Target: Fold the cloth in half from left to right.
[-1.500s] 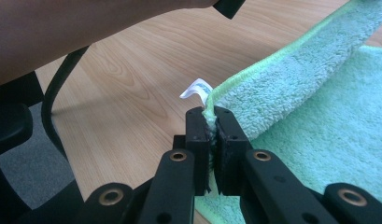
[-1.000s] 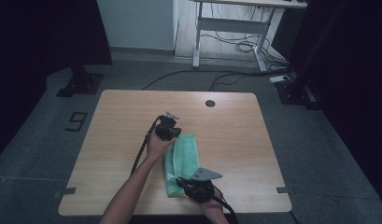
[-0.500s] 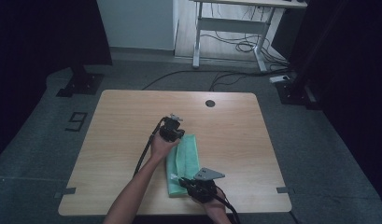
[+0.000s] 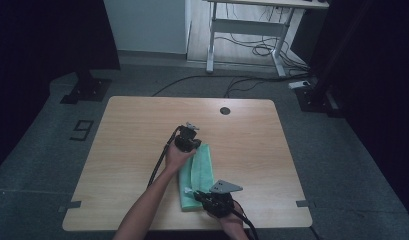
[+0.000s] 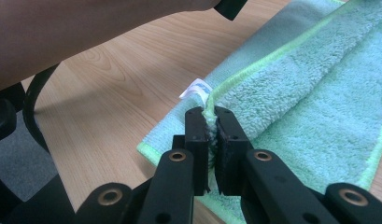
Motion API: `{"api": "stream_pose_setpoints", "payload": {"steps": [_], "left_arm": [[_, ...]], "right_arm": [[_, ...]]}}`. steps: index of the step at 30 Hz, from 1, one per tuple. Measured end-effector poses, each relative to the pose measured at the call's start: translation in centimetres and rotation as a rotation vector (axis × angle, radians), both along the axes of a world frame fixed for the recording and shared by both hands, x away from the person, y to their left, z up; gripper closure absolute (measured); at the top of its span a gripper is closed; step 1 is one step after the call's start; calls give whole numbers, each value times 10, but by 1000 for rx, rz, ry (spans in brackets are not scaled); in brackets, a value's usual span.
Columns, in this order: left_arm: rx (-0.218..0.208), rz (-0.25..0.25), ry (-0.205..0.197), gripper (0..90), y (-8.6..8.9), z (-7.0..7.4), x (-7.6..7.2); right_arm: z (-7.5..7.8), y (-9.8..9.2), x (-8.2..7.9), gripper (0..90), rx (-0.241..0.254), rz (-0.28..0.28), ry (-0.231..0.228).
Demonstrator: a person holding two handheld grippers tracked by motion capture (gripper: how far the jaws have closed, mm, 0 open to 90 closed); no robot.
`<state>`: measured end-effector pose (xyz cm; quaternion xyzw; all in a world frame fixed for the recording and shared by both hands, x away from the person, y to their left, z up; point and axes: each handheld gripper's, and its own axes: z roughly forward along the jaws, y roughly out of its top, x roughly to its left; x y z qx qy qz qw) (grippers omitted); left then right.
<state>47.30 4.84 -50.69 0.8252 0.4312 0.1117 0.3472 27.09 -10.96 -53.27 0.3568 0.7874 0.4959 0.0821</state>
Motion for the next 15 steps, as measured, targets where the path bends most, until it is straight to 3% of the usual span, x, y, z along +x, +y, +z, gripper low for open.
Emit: {"api": "stream_pose_setpoints", "payload": {"steps": [15], "left_arm": [[6, 10, 13, 884, -10, -7, 8]], "right_arm": [[0, -13, 3, 843, 11, -21, 11]]}}
